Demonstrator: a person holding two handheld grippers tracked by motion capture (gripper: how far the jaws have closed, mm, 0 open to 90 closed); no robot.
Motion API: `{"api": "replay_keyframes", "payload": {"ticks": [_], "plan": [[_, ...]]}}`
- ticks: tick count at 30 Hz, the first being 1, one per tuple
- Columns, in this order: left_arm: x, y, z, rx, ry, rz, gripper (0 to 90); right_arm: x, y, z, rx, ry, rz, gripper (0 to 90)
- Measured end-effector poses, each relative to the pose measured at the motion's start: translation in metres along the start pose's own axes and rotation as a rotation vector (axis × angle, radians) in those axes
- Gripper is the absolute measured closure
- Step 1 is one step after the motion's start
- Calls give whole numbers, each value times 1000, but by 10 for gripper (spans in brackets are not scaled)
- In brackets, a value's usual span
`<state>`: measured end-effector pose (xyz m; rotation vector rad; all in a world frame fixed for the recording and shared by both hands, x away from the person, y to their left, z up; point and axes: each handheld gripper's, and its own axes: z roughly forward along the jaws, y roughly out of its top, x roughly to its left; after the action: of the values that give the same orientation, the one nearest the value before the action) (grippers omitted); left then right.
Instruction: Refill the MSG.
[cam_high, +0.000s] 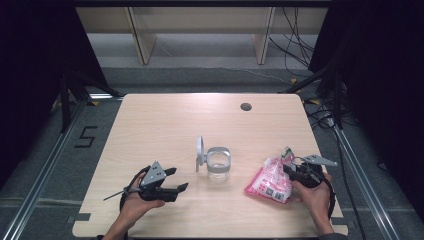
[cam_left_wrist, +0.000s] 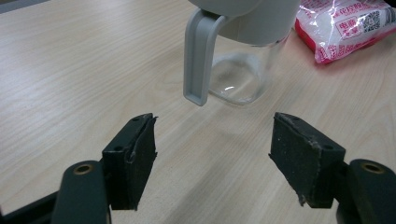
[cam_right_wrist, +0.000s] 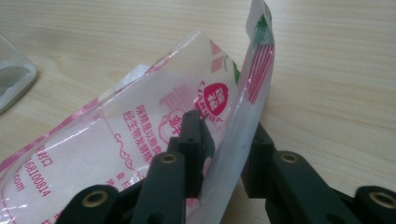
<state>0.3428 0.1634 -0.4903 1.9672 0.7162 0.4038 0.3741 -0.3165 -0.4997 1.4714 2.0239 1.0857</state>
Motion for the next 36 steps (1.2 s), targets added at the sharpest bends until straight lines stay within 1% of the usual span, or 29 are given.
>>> {"api": "replay_keyframes", "payload": {"ticks": [1,4,5,6,7,8,10,11,14,15,16,18,19,20,21,23,24,25,26,27,28,29,30,31,32,33,34,35,36], "plan": [[0,0,0,0,0,0,304,0,0,0,7,7,1,764],[0,0,0,2,-1,4,304,1,0,0,5,10,3,786],[-1,0,0,-9,-4,-8,303,0,0,0,3,9,-6,818],[0,0,0,2,-1,6,304,1,0,-2,23,23,-3,870],[0,0,0,2,-1,6,304,1,0,-2,23,23,-3,870],[0,0,0,2,0,5,304,0,-1,-1,4,19,-14,889],[0,0,0,-4,-5,0,304,0,0,-2,8,22,-19,896],[0,0,0,-3,-4,4,304,1,0,-3,17,29,-18,899],[0,0,0,-4,-5,3,304,1,0,-4,7,18,-44,900],[0,0,0,-4,-5,3,304,2,1,-5,2,26,-46,900],[-2,0,0,-3,-4,-21,304,2,1,-5,2,26,-46,900],[-2,0,0,-3,-4,-20,304,4,2,-6,-24,23,-61,900],[-1,0,0,-3,-3,-20,304,5,3,-7,-28,30,-61,900],[-1,0,-1,-3,-2,-20,305,8,4,-9,-26,29,-29,900],[-1,0,-1,-3,-3,-20,304,7,4,-10,-35,31,-44,900],[-1,0,-1,-3,-3,-19,304,8,5,-12,-34,41,-41,900],[-2,0,-1,-3,-3,-20,304,8,6,-13,-55,41,-41,900],[-2,0,0,-9,-5,-25,305,9,6,-14,-61,51,-39,900],[-2,0,0,-2,-3,-20,304,9,8,-15,-105,74,-67,900],[-2,0,0,-6,-6,-22,305,10,9,-19,-95,86,-69,900],[-2,0,0,-6,-6,-22,305,10,9,-19,-95,86,-69,900],[-2,0,0,-5,-6,-15,305,14,10,-21,-100,79,-41,900],[-3,0,0,-6,-5,-23,304,15,12,-24,-135,97,-65,900],[-3,0,0,-6,-5,-23,304,15,12,-24,-135,97,-65,900],[-3,0,0,-6,-6,-23,304,16,13,-24,-166,104,-78,900],[-3,0,0,-2,-6,-17,304,21,15,-30,-175,130,-54,900],[-2,0,0,-3,-7,4,304,23,17,-31,-196,132,-72,900],[-3,0,0,0,1,-14,304,26,18,-34,-196,142,-70,900],[-4,0,1,0,-5,-17,304,29,19,-34,-214,150,-77,900]]}}
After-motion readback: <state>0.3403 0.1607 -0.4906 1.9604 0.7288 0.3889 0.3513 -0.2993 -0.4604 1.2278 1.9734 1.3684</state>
